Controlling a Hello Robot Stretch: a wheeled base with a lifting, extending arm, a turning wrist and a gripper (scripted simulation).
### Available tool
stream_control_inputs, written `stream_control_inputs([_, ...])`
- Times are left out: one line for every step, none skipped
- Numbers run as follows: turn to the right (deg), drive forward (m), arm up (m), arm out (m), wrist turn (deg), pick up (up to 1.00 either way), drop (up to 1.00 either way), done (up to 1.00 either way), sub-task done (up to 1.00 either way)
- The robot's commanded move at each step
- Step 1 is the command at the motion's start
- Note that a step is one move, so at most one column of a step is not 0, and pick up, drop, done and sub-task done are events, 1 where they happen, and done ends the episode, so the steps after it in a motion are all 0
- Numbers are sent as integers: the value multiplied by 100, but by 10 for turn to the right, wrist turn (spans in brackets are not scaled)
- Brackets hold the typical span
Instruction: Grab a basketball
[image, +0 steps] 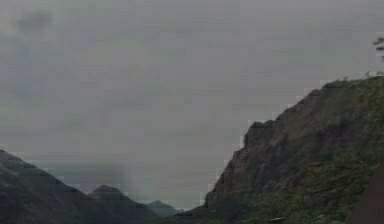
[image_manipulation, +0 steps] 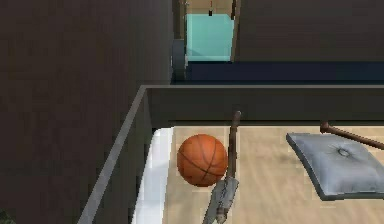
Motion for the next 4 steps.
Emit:
stream_control_inputs([0,0,50,0,0,0,0,0,0])
stream_control_inputs([0,0,30,0,0,0,0,0,0])
stream_control_inputs([0,0,0,26,0,0,0,0,0])
stream_control_inputs([0,0,0,0,450,0,0,0,0])
